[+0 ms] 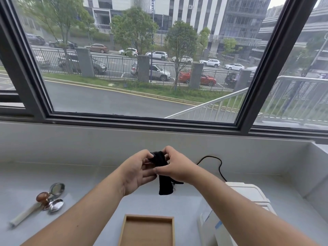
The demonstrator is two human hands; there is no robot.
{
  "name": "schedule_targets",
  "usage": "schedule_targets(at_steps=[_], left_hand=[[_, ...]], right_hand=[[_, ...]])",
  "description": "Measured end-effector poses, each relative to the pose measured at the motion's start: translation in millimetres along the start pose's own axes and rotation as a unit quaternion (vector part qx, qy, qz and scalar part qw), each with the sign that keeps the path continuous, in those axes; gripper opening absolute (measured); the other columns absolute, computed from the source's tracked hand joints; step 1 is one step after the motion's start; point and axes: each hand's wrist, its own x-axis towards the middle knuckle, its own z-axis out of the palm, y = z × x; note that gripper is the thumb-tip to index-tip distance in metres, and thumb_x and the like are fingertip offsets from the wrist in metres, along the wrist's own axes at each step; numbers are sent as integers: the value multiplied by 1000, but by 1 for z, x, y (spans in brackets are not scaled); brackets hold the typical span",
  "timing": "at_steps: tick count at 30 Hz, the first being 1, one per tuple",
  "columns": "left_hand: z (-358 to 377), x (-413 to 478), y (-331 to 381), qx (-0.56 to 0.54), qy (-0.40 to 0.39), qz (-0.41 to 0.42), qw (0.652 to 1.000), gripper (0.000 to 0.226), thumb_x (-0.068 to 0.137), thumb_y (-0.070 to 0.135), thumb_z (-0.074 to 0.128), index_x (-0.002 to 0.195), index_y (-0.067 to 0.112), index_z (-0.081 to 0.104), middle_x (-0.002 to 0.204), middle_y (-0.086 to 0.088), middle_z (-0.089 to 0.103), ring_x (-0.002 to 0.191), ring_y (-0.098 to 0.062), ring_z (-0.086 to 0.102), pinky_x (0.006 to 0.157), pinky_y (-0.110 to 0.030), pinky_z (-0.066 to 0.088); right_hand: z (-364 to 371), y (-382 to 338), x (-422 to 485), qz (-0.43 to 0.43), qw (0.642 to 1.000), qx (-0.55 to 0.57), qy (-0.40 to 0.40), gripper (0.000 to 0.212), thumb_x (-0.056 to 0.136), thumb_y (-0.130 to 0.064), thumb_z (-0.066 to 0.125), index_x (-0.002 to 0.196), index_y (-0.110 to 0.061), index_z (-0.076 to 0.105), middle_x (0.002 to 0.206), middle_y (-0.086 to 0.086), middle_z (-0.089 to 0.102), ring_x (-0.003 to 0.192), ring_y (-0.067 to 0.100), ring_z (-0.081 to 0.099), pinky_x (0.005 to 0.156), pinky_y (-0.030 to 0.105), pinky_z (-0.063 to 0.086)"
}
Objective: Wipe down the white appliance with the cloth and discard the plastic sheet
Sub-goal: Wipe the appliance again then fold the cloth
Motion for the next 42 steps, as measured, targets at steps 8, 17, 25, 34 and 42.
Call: schedule_targets(at_steps=[8,17,25,34,42], left_hand=[[-1,-5,-8,381,156,128,902,42,78,26,80,113,25,55,116,6,66,104,-16,66,87,-41,56],[-13,-9,-11,407,53,151,899,29,75,39,76,99,22,73,94,-3,80,96,-26,75,91,-51,61],[-13,-13,-11,152,5,135,979,22,98,15,74,119,19,75,112,-8,82,106,-29,78,89,-44,62],[-2,-19,7,23,-42,115,992,28,99,22,69,126,15,75,121,-14,79,111,-33,76,79,-37,63],[-4,-3,-3,106,57,96,988,20,101,25,66,120,28,71,107,-1,83,93,-22,79,64,-34,62]], right_hand=[[-2,2,-2,-24,999,1,37,26,84,-11,58,101,-29,65,86,-10,70,73,10,67,61,22,52],[9,-6,-6,-63,998,18,27,26,80,-22,55,98,-38,66,89,-14,72,75,8,67,65,27,55],[-7,10,-14,4,989,127,72,42,80,-64,74,99,-27,70,87,-9,77,72,5,71,63,22,55],[-11,19,-30,48,893,435,-106,53,94,-53,68,138,-23,64,135,11,71,124,31,67,102,52,56],[-9,24,-13,80,910,401,67,17,98,-12,64,114,-17,66,103,7,77,80,21,75,59,35,59]])
